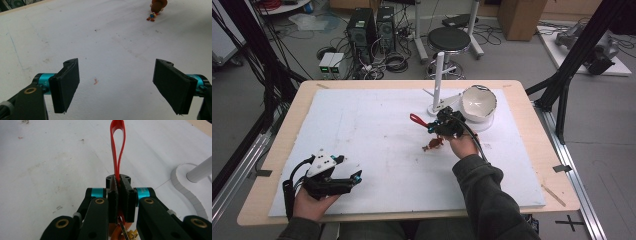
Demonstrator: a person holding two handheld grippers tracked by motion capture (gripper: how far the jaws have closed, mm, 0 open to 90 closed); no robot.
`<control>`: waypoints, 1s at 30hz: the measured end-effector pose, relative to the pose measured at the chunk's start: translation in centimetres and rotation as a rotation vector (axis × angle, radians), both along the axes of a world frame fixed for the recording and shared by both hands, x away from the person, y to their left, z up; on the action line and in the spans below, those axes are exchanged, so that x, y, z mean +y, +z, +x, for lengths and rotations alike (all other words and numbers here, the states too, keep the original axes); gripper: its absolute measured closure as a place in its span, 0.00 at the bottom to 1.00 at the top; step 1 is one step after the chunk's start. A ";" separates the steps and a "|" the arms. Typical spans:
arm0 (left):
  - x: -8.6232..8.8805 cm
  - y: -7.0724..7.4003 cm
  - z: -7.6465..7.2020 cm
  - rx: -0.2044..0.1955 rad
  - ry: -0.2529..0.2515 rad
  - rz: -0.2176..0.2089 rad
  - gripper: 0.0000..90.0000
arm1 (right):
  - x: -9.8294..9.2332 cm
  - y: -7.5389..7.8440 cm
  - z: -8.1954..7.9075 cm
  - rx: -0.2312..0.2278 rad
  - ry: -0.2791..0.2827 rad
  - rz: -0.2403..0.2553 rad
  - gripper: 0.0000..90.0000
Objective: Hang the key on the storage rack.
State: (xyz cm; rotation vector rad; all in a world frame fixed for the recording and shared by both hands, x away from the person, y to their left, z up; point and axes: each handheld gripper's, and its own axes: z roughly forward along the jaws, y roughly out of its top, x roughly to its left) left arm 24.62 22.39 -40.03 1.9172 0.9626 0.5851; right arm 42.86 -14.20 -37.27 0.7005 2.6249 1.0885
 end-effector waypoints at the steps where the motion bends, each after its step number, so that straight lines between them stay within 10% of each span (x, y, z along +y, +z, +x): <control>1: 0.0 0.0 0.0 0.000 0.000 -0.001 0.24 | -0.1 0.1 -0.1 -0.002 0.006 0.002 0.95; 30: -0.1 0.0 0.0 -0.003 0.000 0.002 0.24 | -1.3 2.9 -2.4 -0.063 0.027 0.117 0.95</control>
